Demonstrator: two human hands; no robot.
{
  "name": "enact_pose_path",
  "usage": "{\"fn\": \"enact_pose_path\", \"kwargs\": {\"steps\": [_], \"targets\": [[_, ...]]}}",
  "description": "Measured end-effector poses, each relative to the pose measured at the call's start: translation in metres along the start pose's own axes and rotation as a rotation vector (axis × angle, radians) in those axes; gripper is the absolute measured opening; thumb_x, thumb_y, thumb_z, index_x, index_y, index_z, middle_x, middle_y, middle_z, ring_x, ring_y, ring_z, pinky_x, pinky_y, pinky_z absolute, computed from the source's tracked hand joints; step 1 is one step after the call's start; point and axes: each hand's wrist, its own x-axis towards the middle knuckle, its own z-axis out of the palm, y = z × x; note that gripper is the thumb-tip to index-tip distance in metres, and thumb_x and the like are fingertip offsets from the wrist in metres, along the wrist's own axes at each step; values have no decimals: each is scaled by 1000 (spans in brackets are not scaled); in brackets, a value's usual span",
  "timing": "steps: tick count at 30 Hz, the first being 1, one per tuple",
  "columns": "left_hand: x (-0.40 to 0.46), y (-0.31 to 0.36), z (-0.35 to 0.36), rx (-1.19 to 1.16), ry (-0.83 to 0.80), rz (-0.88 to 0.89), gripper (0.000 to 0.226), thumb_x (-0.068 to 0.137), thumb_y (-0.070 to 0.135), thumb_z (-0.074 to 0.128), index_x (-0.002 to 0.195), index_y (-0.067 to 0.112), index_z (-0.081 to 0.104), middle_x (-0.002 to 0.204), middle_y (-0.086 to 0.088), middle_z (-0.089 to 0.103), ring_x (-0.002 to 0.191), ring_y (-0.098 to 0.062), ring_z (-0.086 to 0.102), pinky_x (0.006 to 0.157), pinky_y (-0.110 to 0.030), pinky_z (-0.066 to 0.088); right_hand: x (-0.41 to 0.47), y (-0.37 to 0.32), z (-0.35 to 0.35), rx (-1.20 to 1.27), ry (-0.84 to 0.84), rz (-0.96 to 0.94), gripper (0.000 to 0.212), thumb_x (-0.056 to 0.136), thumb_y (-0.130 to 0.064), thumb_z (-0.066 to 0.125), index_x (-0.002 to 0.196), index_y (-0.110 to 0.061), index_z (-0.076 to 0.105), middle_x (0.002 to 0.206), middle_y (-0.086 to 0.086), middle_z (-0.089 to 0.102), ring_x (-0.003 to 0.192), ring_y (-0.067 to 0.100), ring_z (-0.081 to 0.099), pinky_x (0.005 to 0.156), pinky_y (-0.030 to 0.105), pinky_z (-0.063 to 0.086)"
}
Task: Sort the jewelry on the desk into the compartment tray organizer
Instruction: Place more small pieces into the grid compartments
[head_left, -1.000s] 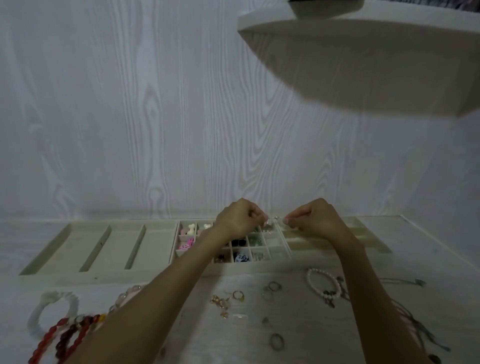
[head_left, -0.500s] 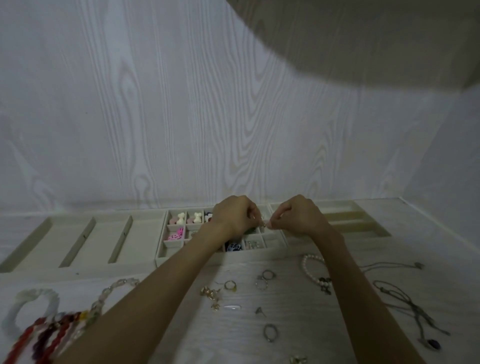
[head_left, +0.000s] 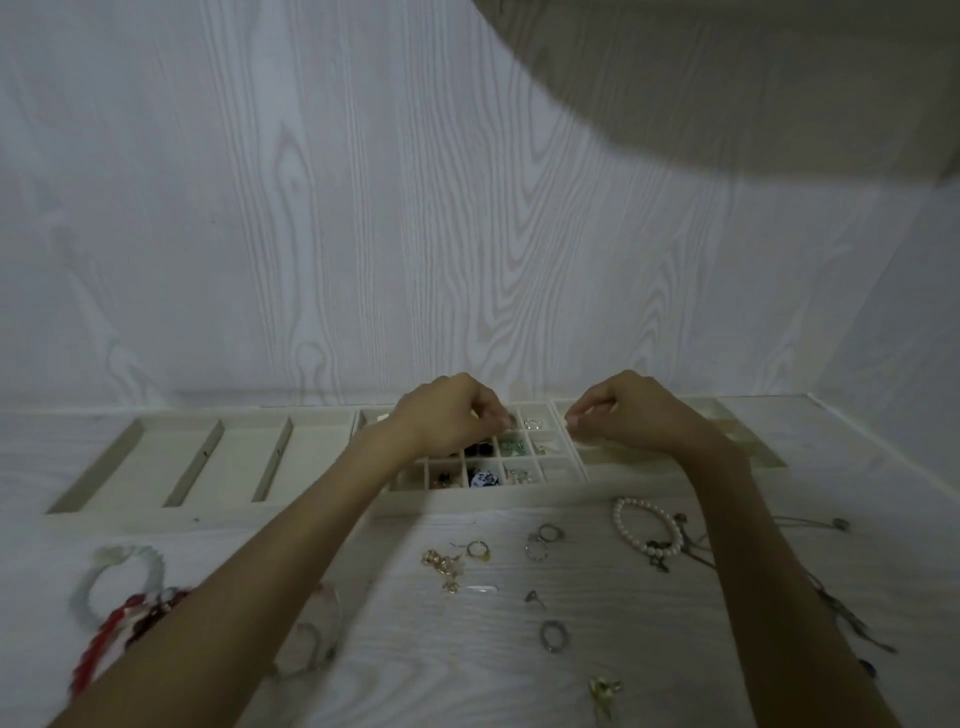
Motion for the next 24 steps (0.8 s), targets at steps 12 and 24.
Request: {"fn": "enact_pose_path", "kwargs": {"steps": [12, 24], "targets": [[-107, -10, 3, 129, -190, 12, 32, 87, 11, 61, 108, 34, 69, 99, 21, 65, 83, 5, 55, 83, -25, 50, -88, -49, 81, -209, -204, -221, 20, 75, -39, 74, 94, -32, 71, 88, -12, 67, 61, -1, 53, 55, 18, 38], [-118, 4, 7, -180, -85, 116, 25, 86, 15, 68, 111, 14, 70, 95, 3, 67, 85, -7, 61, 77, -13, 46, -94, -64, 60, 11, 22, -274, 8, 79, -29, 72, 86, -30, 75, 72, -20, 64, 70, -3, 58, 65, 21, 47]]}}
